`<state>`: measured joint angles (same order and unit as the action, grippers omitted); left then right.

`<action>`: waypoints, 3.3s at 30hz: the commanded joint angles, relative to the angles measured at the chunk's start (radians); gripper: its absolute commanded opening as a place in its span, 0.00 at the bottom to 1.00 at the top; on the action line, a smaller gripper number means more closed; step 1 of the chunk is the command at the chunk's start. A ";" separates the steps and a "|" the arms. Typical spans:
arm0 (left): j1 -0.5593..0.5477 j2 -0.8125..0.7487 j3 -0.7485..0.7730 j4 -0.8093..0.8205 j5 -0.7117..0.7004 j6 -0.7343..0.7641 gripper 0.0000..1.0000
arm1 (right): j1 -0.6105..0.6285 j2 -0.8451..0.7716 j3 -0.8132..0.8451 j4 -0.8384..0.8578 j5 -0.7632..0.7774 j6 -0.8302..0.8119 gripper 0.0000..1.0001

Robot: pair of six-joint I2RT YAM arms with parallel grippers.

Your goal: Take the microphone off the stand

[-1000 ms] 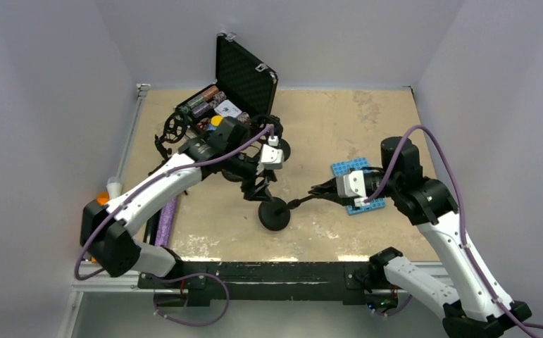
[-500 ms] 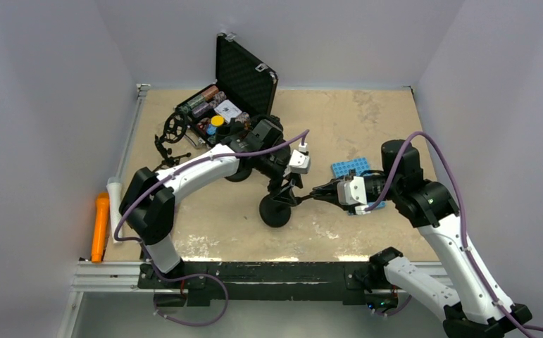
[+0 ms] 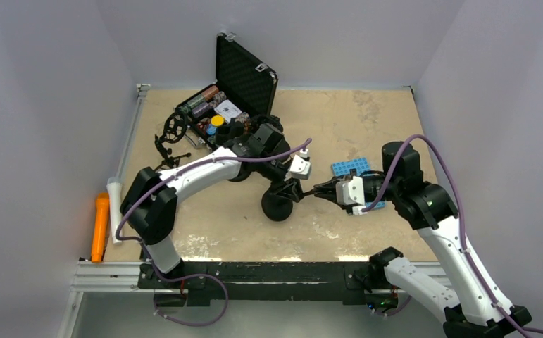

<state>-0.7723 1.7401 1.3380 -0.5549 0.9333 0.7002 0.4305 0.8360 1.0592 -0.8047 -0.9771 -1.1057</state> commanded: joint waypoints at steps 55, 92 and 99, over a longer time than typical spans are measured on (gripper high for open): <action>0.032 -0.072 -0.033 -0.176 0.049 0.059 0.74 | -0.112 0.103 0.104 -0.175 -0.036 -0.066 0.00; 0.003 -0.344 -0.256 0.166 -0.240 -0.298 0.68 | -0.296 0.430 0.313 -0.059 0.009 0.928 0.00; 0.042 -0.269 -0.136 0.062 -0.049 -0.159 0.69 | -0.183 0.291 0.313 -0.275 -0.127 0.217 0.00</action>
<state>-0.7395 1.4399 1.1404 -0.4194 0.7185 0.4400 0.2253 1.2575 1.3796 -0.9943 -0.9844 -0.4564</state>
